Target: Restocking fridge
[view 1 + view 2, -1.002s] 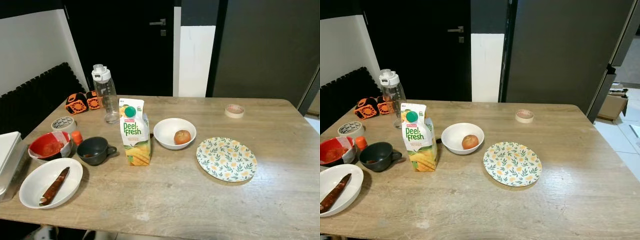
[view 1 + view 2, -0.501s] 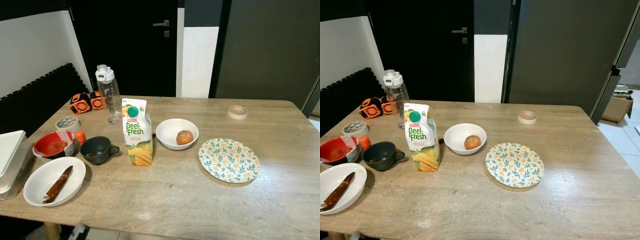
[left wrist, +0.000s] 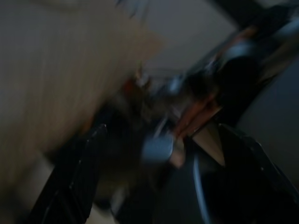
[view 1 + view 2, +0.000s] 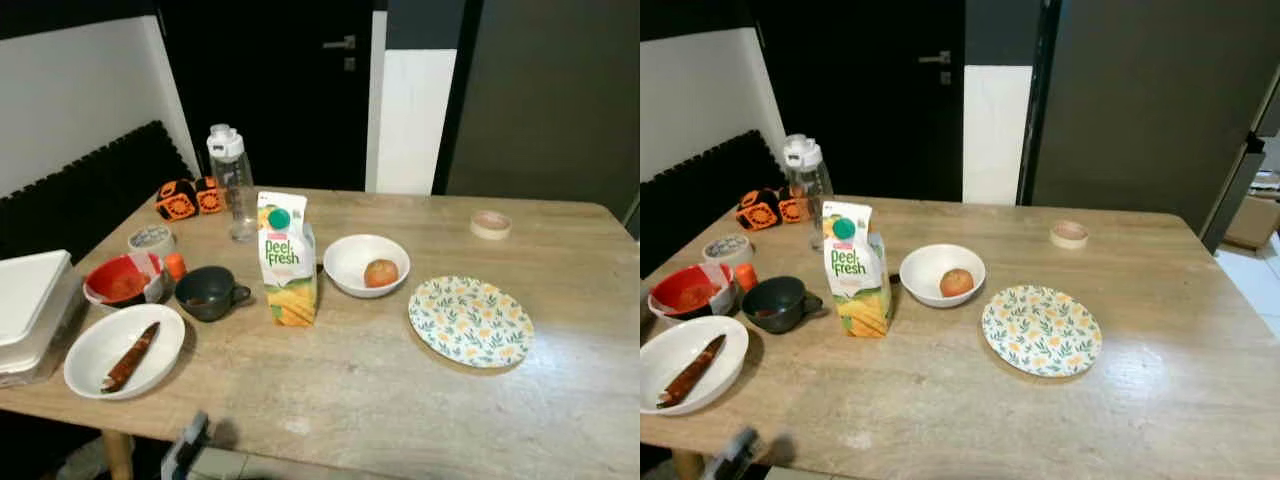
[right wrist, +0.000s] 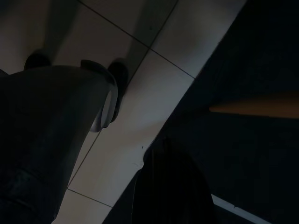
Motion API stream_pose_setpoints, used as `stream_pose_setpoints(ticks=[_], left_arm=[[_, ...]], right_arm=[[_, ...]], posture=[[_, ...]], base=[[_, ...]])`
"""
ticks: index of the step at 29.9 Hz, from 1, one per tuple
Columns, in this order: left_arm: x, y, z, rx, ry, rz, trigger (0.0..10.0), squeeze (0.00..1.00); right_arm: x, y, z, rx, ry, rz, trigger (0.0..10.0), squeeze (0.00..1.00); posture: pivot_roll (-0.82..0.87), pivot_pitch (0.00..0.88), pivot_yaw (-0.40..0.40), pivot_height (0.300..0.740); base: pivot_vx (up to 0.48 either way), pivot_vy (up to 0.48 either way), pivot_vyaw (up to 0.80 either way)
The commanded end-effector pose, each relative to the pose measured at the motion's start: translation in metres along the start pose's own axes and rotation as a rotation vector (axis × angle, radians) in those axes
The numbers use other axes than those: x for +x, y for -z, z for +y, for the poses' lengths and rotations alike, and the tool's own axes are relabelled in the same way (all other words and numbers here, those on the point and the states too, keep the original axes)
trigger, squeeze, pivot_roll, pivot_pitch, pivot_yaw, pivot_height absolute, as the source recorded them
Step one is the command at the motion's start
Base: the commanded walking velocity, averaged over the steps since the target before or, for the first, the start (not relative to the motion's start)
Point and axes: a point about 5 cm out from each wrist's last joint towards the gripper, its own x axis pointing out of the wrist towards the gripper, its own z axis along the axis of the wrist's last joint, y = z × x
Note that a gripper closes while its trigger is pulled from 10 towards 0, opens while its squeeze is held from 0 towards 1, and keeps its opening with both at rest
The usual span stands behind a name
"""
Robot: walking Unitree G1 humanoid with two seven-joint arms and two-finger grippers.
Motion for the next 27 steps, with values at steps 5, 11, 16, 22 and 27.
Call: stream_pose_setpoints(ticks=[5, 11, 16, 22, 27], left_arm=[[0.003, -0.042, -0.004, 0.115, 0.056, -0.150, 10.0, 0.00], [0.004, -0.081, -0.004, 0.238, 0.049, -0.344, 10.0, 0.00], [0.000, -0.120, -0.003, 0.374, -0.023, -0.515, 10.0, 0.00], [-0.003, -0.157, 0.005, 0.543, -0.197, -0.582, 10.0, 0.00], [-0.008, -0.183, 0.014, 0.622, -0.368, -0.660, 10.0, 0.00]], right_arm=[[0.000, 0.000, 0.003, 0.010, -0.006, -0.001, 10.0, 0.00], [0.000, 0.000, 0.003, 0.014, -0.006, 0.000, 10.0, 0.00], [0.000, 0.002, 0.003, 0.016, -0.005, 0.003, 10.0, 0.00], [0.000, 0.002, 0.004, 0.016, -0.006, 0.005, 10.0, 0.00], [0.000, 0.002, 0.004, 0.014, -0.007, 0.005, 10.0, 0.00]], posture=[[-0.06, 0.000, 0.011, 0.740], [-0.06, 0.000, 0.011, 0.740], [-0.07, 0.000, 0.012, 0.740], [-0.07, 0.000, 0.011, 0.740], [-0.07, 0.000, 0.012, 0.740]], base=[[0.000, 0.000, 0.00], [0.000, 0.000, 0.00], [0.000, 0.000, 0.00], [0.000, 0.000, 0.00], [0.000, 0.000, 0.00]])
